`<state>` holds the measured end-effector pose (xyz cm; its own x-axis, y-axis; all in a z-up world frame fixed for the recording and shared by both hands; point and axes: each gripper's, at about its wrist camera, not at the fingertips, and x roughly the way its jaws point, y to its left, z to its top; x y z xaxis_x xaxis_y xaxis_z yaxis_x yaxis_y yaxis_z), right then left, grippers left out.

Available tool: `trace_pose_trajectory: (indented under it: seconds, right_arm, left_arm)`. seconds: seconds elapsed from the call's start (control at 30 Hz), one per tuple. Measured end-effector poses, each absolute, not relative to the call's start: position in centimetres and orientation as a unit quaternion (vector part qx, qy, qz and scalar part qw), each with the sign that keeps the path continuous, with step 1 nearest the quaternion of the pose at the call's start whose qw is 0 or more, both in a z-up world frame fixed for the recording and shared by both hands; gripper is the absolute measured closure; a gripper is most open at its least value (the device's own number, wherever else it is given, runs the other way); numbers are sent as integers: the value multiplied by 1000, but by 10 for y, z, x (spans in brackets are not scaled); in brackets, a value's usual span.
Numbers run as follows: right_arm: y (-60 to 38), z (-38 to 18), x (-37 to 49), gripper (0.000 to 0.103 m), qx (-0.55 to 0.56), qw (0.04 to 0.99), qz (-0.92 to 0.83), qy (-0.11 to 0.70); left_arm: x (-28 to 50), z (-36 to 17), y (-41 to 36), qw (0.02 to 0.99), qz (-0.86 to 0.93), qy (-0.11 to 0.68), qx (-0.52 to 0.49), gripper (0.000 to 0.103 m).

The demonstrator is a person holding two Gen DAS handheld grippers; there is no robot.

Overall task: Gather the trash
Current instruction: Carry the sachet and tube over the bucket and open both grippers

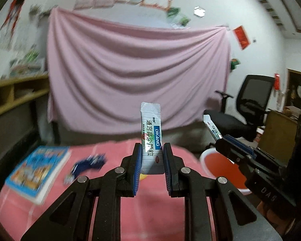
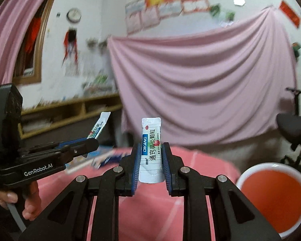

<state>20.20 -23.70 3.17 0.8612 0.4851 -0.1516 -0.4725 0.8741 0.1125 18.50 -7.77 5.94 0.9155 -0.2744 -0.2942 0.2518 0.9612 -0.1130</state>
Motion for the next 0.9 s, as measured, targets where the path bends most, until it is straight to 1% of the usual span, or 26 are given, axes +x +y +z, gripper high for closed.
trace_pose_trajectory:
  seconds: [0.2,0.37,0.67,0.83,0.9]
  right_arm:
    - [-284,42,197,84,71,981,177,26]
    - [-323,42,203,83,90,989,120,20]
    - [-387,24,229,83,130,987,33,85]
    - [-414,8,244,83,152,979,3,136]
    - [-422,1,248,83,159,975,-4,157]
  left_arm:
    - [195,82,-126,974,-191,120,7,86]
    - [205,81,-170,966,-231,108,45,86]
    - [237,58,-237,945,-286,147,50,86]
    - [258,47,-271,932,-305,189,51,86]
    - [270,40,-284,924,-311,218,50,85]
